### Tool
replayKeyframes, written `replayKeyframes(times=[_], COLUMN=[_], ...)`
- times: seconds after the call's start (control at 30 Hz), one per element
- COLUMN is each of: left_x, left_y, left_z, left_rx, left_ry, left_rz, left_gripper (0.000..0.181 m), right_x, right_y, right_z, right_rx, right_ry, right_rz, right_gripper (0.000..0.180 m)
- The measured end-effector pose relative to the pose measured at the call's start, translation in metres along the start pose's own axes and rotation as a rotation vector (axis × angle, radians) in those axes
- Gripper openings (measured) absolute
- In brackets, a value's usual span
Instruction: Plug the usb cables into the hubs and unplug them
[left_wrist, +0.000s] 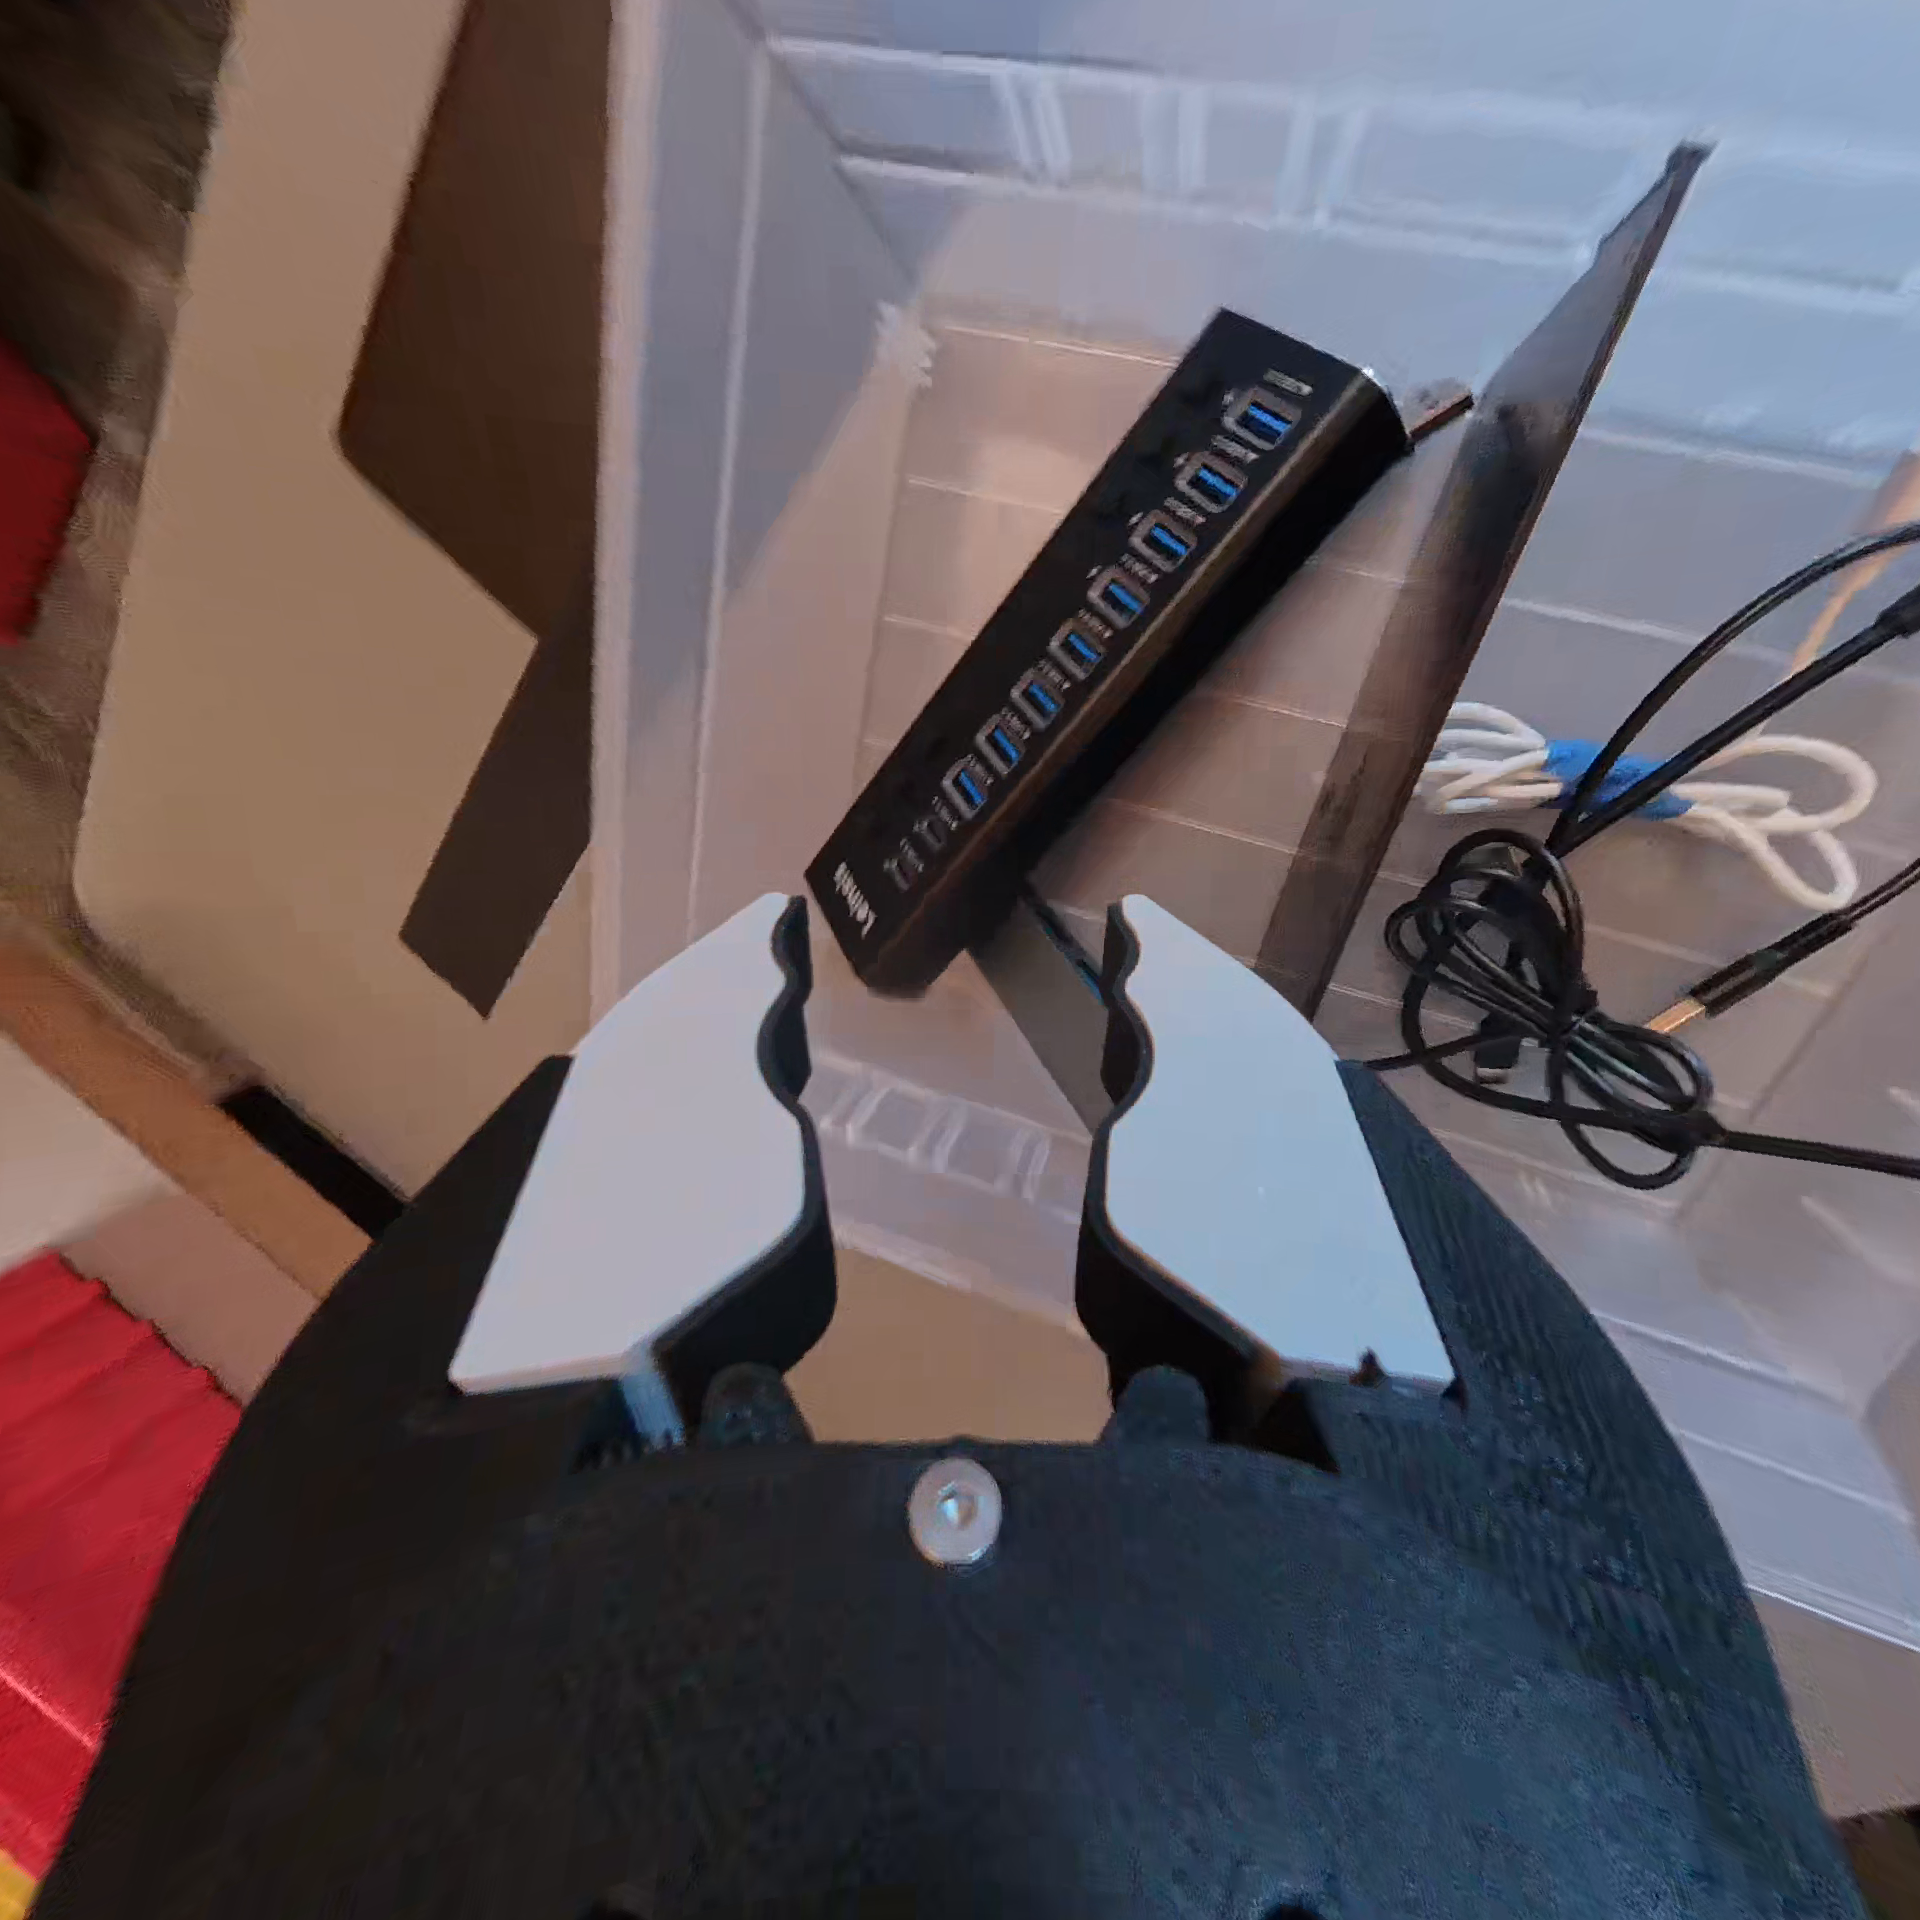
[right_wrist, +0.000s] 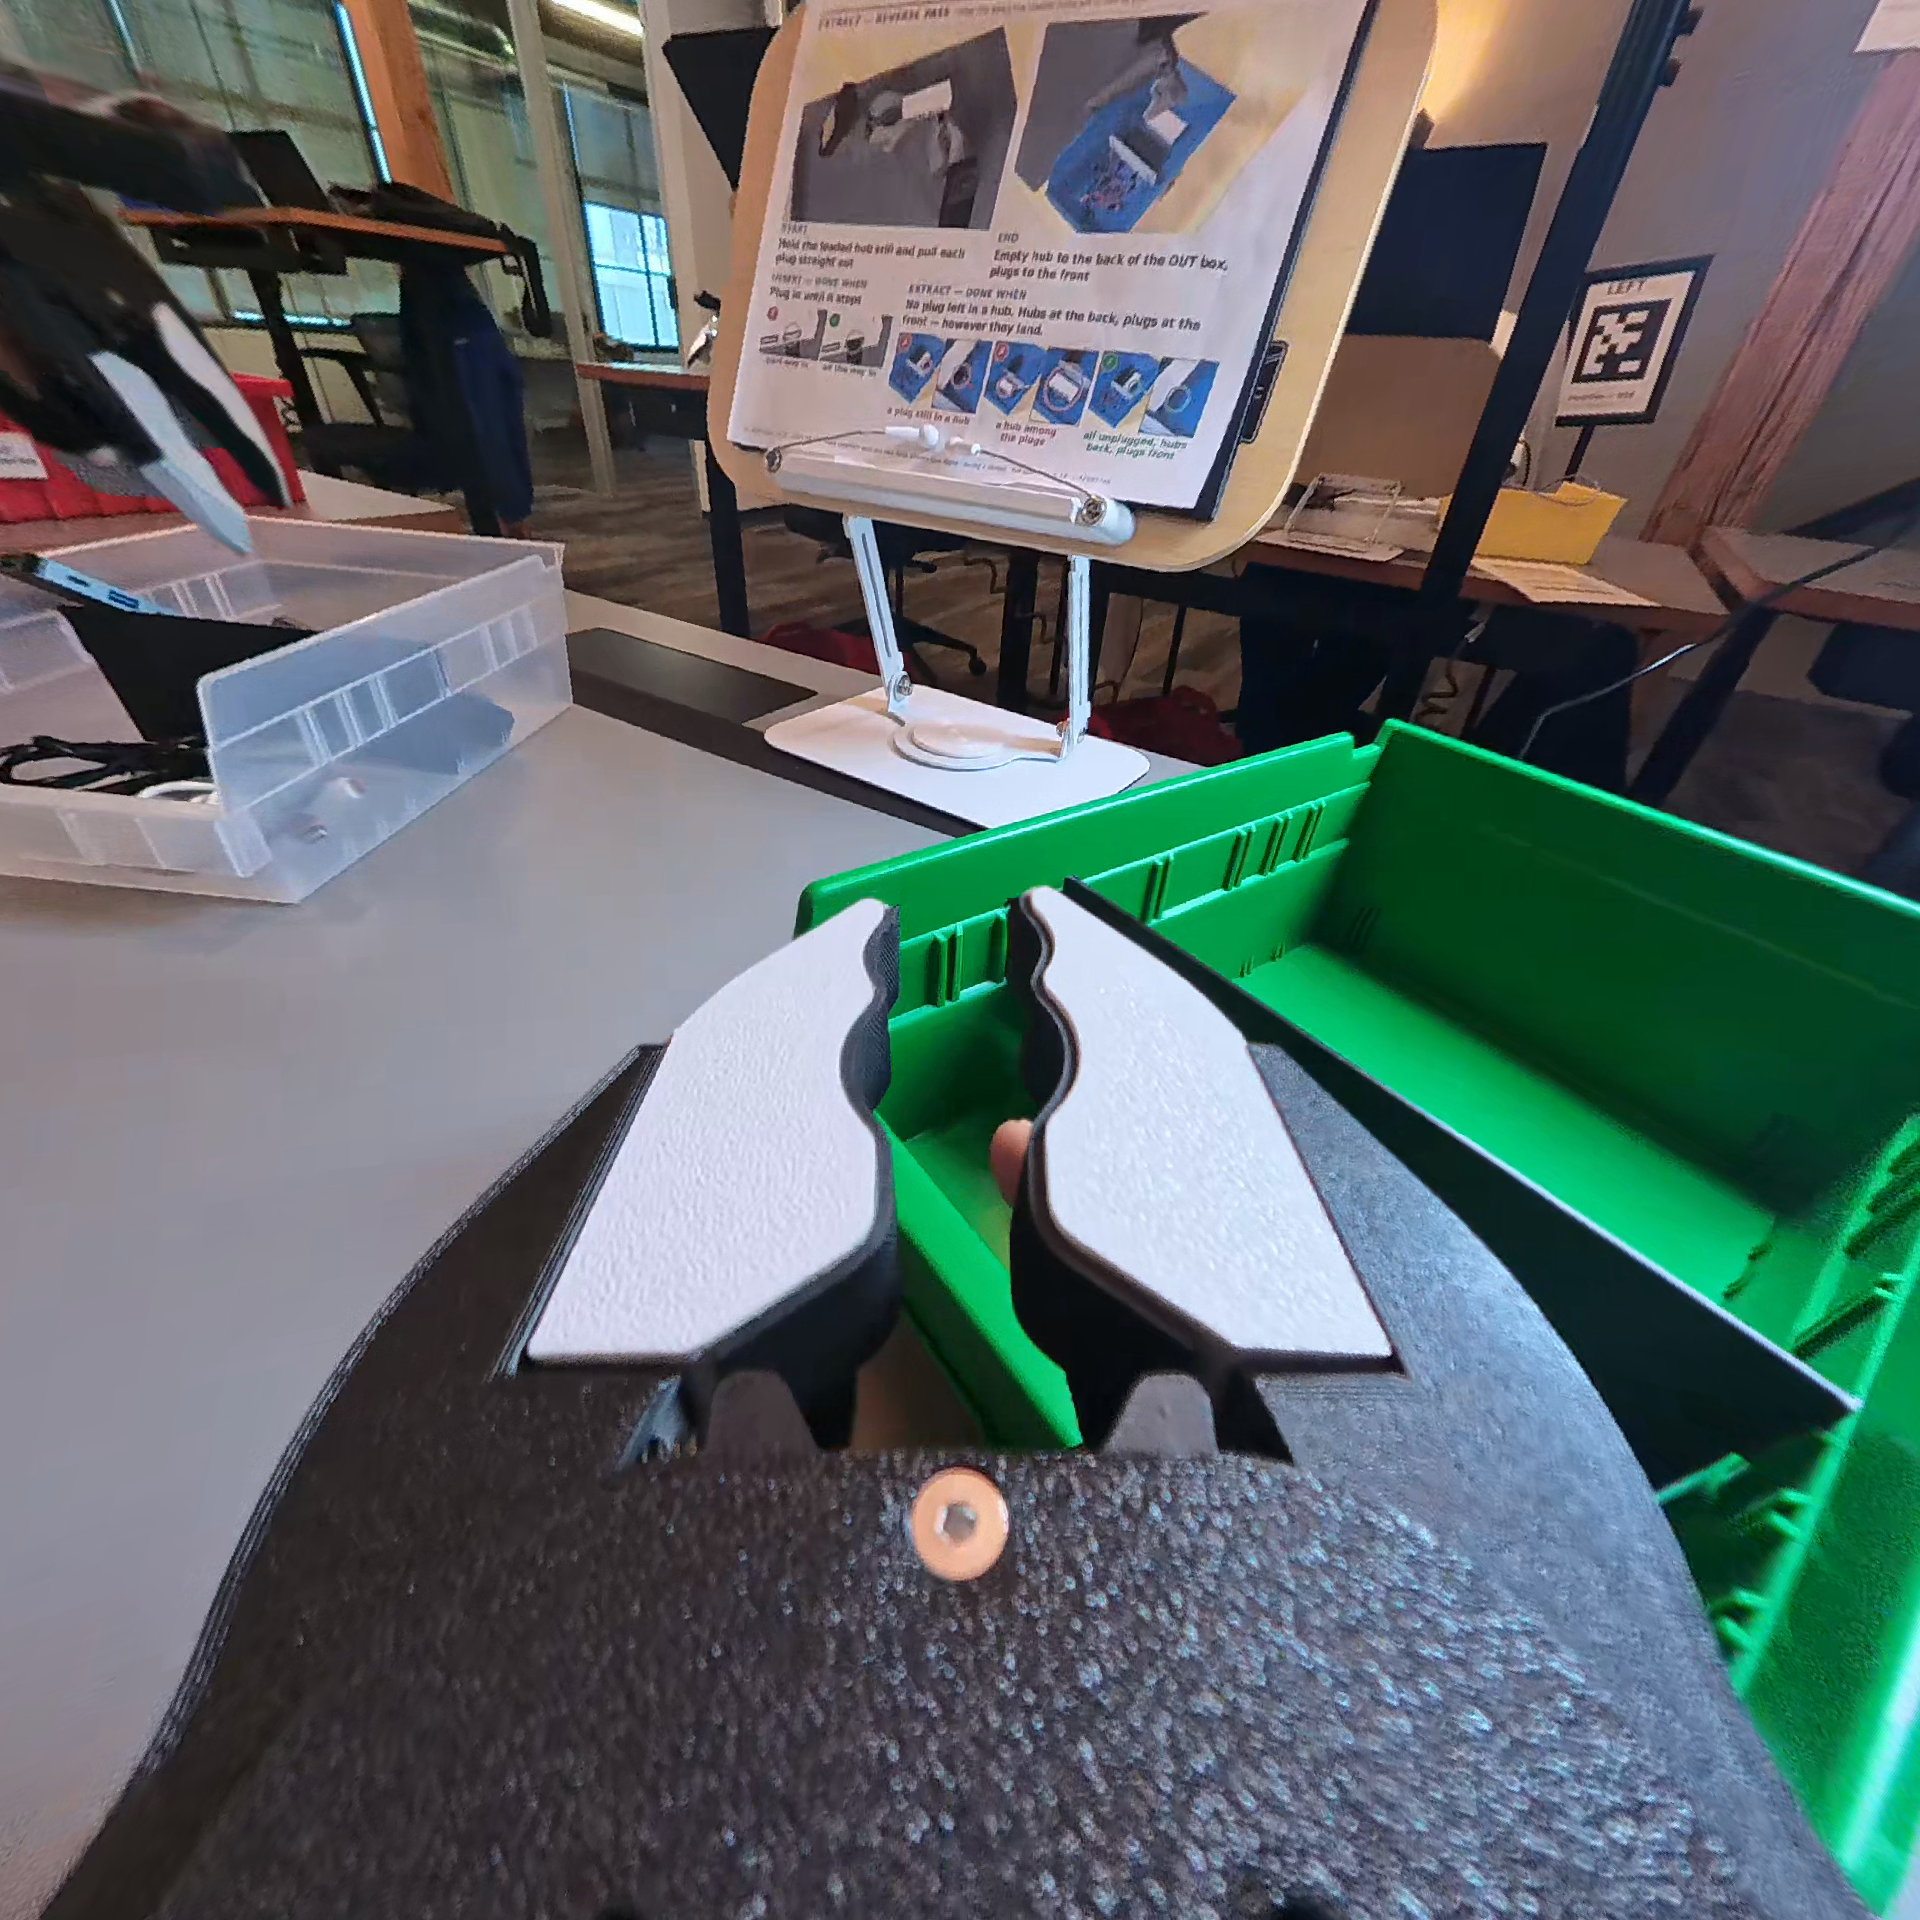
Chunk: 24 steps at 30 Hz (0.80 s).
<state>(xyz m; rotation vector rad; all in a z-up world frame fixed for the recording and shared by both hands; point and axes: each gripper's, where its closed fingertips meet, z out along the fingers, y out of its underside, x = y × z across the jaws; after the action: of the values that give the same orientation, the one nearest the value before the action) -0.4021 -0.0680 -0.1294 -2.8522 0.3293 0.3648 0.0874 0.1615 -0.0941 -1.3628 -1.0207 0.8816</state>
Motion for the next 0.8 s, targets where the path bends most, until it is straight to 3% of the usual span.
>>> replayKeyframes(times=[0.03,0.2,0.4,0.67,0.7,0.73,0.8], left_x=[0.003,0.01,0.023,0.024,0.022,0.018,0.012], left_y=[-0.003,-0.006,-0.002,-0.007,-0.011,-0.017,-0.026], left_z=[0.011,0.059,0.097,0.092,0.085,0.074,0.049], left_rx=[-0.025,-0.229,-0.373,-0.287,-0.24,-0.186,-0.075], left_ry=[0.018,0.045,0.145,0.171,0.149,0.112,0.06], left_rz=[0.062,0.332,0.463,0.46,0.451,0.446,0.412], left_gripper=[0.056,0.064,0.068,0.056,0.048,0.029,0.028], right_x=[-0.001,-0.004,-0.004,-0.006,-0.006,-0.007,-0.011], right_y=[0.002,0.014,0.015,0.017,0.017,0.017,0.014], right_z=[0.001,0.003,0.002,0.003,0.003,0.003,0.002], right_rx=[-0.01,-0.056,-0.032,-0.038,-0.038,-0.035,-0.029], right_ry=[-0.007,-0.025,-0.032,-0.033,-0.037,-0.041,-0.052], right_rz=[-0.006,-0.026,0.012,0.008,0.014,0.019,0.022], right_gripper=[0.02,0.019,0.012,0.012,0.012,0.012,0.012])
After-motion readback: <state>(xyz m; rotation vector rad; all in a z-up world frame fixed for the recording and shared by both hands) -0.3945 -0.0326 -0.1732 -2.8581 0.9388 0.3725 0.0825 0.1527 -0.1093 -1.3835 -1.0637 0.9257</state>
